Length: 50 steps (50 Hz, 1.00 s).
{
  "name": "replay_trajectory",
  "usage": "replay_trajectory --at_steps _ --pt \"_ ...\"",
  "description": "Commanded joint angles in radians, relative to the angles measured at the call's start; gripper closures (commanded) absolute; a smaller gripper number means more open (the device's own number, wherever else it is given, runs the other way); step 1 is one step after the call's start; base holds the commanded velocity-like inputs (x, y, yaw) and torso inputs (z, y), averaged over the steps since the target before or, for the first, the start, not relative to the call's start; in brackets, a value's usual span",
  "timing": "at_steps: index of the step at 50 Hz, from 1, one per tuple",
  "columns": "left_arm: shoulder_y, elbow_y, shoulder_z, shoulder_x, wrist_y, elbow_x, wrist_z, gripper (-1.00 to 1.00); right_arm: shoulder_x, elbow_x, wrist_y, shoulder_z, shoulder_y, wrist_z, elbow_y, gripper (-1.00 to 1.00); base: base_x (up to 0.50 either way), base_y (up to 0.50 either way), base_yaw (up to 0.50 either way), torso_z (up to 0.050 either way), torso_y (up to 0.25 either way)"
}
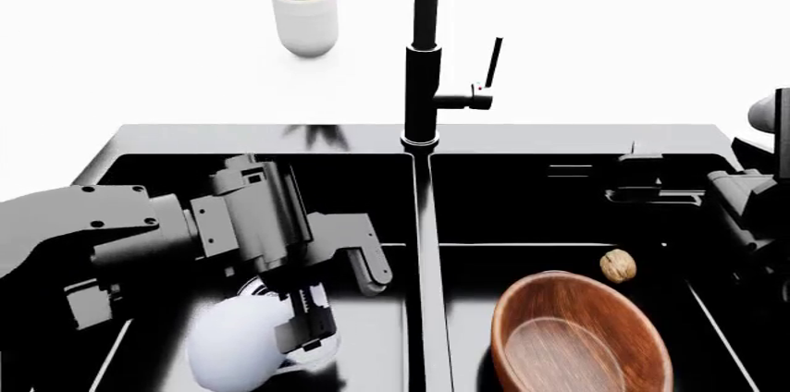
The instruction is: Pick the bowl and pitcher and place them in the sink. Then turn on the water.
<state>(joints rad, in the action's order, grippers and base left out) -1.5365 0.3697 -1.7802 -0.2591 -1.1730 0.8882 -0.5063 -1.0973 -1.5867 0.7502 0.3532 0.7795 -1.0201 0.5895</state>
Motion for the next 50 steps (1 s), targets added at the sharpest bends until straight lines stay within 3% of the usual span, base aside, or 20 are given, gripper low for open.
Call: replay_trajectory --at_steps 1,46,47,50 --pt "0.016 0.032 -0.011 0.018 0.018 -0.011 -0.008 1.00 0.001 0.004 -0.006 -0.002 -0.008 0.006 -0.002 -1.00 0.00 0.00 0.00 0.000 0.000" --pt "0.081 0.112 -0.031 0.051 0.082 -0.037 -0.057 1.00 0.003 0.006 -0.012 -0.005 -0.019 0.011 -0.005 -1.00 0.00 0.00 0.00 0.000 0.000" --pt "0.081 0.113 -0.030 0.051 0.082 -0.037 -0.057 -1.00 0.004 0.006 -0.012 -0.004 -0.019 0.012 -0.005 -1.00 0.00 0.00 0.00 0.000 0.000" --pt "0.083 0.118 -0.032 0.053 0.083 -0.038 -0.060 -1.00 0.004 0.007 -0.012 -0.004 -0.019 0.012 -0.005 -1.00 0.00 0.00 0.00 0.000 0.000"
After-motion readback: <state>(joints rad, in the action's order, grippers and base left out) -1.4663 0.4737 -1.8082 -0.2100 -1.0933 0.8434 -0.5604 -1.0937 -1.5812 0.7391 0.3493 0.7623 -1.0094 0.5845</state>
